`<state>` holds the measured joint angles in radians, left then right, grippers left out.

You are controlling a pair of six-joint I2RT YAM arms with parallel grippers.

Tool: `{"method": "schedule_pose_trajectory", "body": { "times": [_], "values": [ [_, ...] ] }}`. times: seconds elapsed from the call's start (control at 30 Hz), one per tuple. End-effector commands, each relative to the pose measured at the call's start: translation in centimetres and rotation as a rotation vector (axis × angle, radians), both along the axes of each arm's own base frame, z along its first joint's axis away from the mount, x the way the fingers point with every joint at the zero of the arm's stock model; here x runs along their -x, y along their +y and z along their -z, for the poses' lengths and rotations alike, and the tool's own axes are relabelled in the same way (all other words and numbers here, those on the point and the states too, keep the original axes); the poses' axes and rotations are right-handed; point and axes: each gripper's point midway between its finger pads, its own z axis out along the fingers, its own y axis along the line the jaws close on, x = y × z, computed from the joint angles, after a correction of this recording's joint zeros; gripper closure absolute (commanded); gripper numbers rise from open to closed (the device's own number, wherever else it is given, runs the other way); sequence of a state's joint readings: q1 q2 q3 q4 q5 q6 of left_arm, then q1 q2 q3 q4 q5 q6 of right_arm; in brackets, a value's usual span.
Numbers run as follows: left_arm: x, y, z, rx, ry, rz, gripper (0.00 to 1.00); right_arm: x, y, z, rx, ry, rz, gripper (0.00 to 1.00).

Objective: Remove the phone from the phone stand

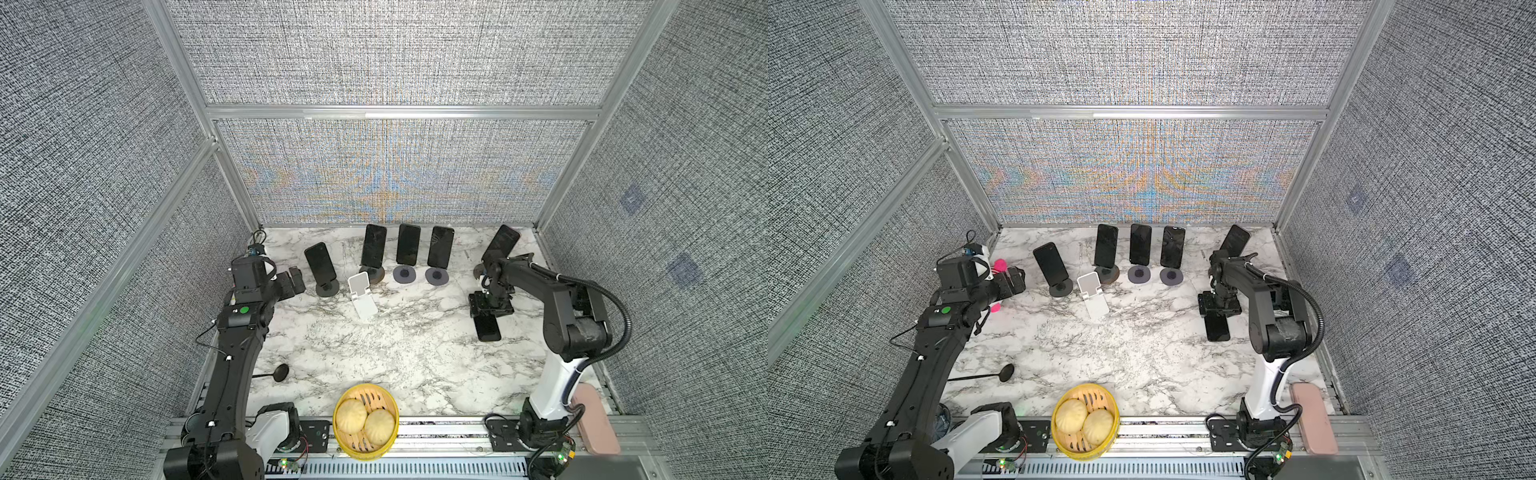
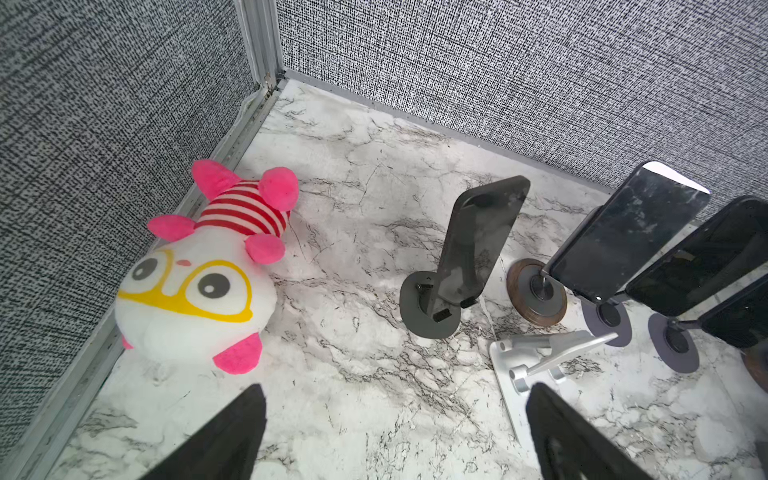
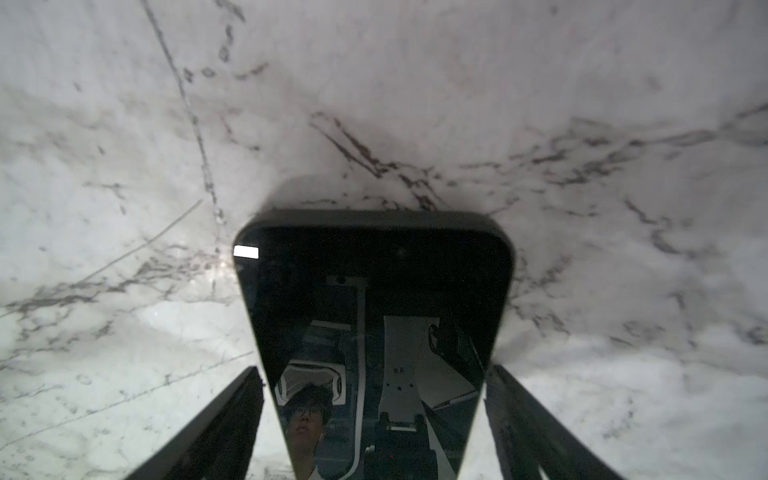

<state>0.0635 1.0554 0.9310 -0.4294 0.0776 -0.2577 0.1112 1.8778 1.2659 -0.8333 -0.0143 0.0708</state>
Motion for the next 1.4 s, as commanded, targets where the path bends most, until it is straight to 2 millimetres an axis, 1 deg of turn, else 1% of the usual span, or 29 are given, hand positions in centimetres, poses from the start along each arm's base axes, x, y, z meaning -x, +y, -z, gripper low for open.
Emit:
{"method": "schedule_pose_trajectory", "body": {
  "times": [0.0, 0.03, 0.13, 0.2, 0.27, 0.37, 0.43, 0.53, 0.6, 0.7, 0.8, 0.9, 1.07, 1.17, 1.37],
  "values": [
    [-0.1, -0.1, 0.0, -0.061, 0.003, -0.010, 0.01, 0.5, -0.2, -1.8, 0.004, -0.034, 0.035, 0.06],
    [-0.1, -0.5, -0.3, -0.084, -0.004, -0.009, 0.01, 0.6, -0.2, -2.5, 0.001, -0.052, 0.044, 0.01],
    [0.2, -1.9, -1.4, -0.182, -0.040, -0.030, 0.01, 1.3, -0.1, -4.2, -0.005, -0.098, 0.064, 0.01],
    [0.0, -2.8, -1.7, -0.204, -0.067, -0.063, 0.01, 1.9, 0.1, -5.2, -0.011, -0.123, 0.074, 0.01],
    [-0.6, -3.5, -1.6, -0.202, -0.091, -0.107, 0.01, 2.3, 0.4, -6.1, -0.022, -0.154, 0.086, 0.01],
    [-2.2, -4.9, -1.4, -0.207, -0.083, -0.150, 0.01, 3.0, 1.4, -7.2, -0.054, -0.196, 0.088, 0.01],
    [-3.2, -5.2, -1.2, -0.243, -0.052, -0.191, 0.01, 3.3, 2.3, -7.8, -0.067, -0.214, 0.063, 0.01],
    [-5.3, -6.2, -1.4, -0.202, -0.044, -0.218, 0.01, 3.9, 3.5, -8.4, -0.069, -0.225, 0.013, 0.01],
    [-6.7, -7.2, -1.4, -0.162, -0.040, -0.210, 0.01, 4.1, 3.8, -8.7, -0.069, -0.234, 0.000, 0.01],
    [-8.5, -8.0, -1.0, -0.154, -0.016, -0.220, 0.01, 4.2, 3.9, -9.0, -0.077, -0.251, -0.004, 0.01],
    [-10.1, -8.2, -0.6, -0.154, -0.009, -0.253, 0.01, 4.3, 4.1, -9.2, -0.090, -0.265, -0.010, 0.01],
    [-11.2, -8.2, -0.2, -0.163, -0.018, -0.281, 0.01, 4.6, 4.4, -9.3, -0.104, -0.268, -0.019, 0.01],
    [-12.1, -7.2, 0.8, -0.228, -0.004, -0.330, 0.01, 5.6, 4.2, -9.2, -0.099, -0.264, -0.041, 0.01],
    [-12.5, -6.9, 1.5, -0.232, 0.002, -0.346, 0.01, 6.0, 4.0, -9.3, -0.095, -0.268, -0.051, 0.01],
    [-13.2, -6.0, 3.3, -0.235, 0.035, -0.369, 0.01, 6.1, 4.0, -9.6, -0.100, -0.282, -0.051, 0.01]
  ]
}}
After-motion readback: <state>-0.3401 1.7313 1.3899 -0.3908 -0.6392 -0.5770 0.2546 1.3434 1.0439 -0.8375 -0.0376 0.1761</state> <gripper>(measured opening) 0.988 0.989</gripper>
